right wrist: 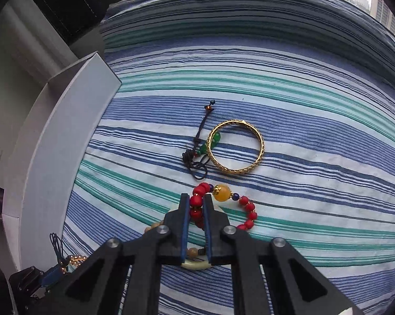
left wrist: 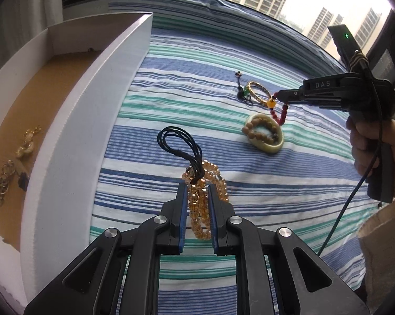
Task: Organize jewelry
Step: 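Carry both bracelets into the white box and open both tools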
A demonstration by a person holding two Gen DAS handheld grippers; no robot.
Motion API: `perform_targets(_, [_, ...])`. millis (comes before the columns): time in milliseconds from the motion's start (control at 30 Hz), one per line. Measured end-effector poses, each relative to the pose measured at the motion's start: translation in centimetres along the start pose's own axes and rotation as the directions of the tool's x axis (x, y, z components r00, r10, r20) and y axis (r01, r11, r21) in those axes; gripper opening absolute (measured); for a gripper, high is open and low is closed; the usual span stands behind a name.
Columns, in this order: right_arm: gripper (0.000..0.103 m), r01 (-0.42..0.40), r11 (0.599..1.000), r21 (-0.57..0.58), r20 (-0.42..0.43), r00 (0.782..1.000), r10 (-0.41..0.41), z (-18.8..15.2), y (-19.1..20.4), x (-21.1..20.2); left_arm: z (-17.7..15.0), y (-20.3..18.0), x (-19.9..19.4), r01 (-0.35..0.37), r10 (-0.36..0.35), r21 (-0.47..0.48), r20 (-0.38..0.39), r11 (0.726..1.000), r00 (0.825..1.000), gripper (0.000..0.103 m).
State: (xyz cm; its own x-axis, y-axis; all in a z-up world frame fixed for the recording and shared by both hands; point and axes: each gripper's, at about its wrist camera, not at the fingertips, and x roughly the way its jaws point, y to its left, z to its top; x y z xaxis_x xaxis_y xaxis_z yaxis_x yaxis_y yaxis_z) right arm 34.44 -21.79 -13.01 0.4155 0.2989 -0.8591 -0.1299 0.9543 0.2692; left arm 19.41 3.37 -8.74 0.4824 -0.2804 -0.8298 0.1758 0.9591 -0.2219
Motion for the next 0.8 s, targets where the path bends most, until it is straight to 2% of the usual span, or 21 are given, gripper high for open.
perform_targets(233, [0.01,-0.1,0.995,-0.022,0.119,0.988,0.102,-1.5,1.8,-5.6,1.0,-0.3,-6.0,0.11,-0.107,-0.035,0.079,0.993,0.991,0.013])
perform_targets(367, [0.01,-0.155,0.985,-0.069,0.168,0.972,0.165,-2.4,4.4,-9.0,1.6,0.2,-10.0,0.116,-0.112,-0.025,0.12,0.993,0.986,0.013])
perform_targets(600, [0.01,-0.237,0.95,-0.201,0.212,0.937,0.278,-3.6,11.0,-13.5,2.0,3.8,-16.6,0.02,-0.014,-0.029,0.193,0.999,0.981,0.013])
perform_targets(800, [0.01,-0.3,0.901,-0.314,0.205,0.905,0.373,-4.2,17.8,-15.2,2.0,8.6,-19.7,-0.122,0.136,-0.074,0.234,0.99,0.963,0.013])
